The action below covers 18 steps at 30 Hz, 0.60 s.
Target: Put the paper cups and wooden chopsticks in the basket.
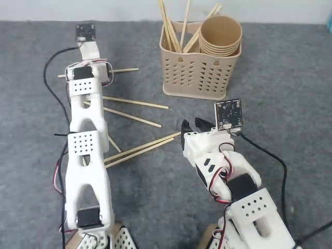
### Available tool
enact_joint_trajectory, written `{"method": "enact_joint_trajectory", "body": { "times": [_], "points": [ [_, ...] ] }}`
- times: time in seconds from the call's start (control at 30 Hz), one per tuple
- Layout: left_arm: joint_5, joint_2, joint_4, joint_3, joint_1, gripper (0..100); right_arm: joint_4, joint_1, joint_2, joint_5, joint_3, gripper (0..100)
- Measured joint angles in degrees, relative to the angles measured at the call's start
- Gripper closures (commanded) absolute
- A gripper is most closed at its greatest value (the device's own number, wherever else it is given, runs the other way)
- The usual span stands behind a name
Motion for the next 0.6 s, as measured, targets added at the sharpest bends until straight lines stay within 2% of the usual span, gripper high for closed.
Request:
{"method": "enact_joint_trajectory", "body": {
  "times": [0.27, 0.47, 0.6],
  "points": [
    [-2.46, 0.0, 2.99, 1.14, 0.0, 98, 2.2, -1.23, 0.0, 0.0, 0.0, 88.4],
    [-7.03, -0.26, 9.93, -1.05, 0.09, 98, 2.2, -1.23, 0.0, 0.0, 0.0, 88.4],
    [-8.0, 0.0, 18.64, -5.98, 0.09, 98, 2.2, -1.23, 0.0, 0.0, 0.0, 88.4]
  ]
}}
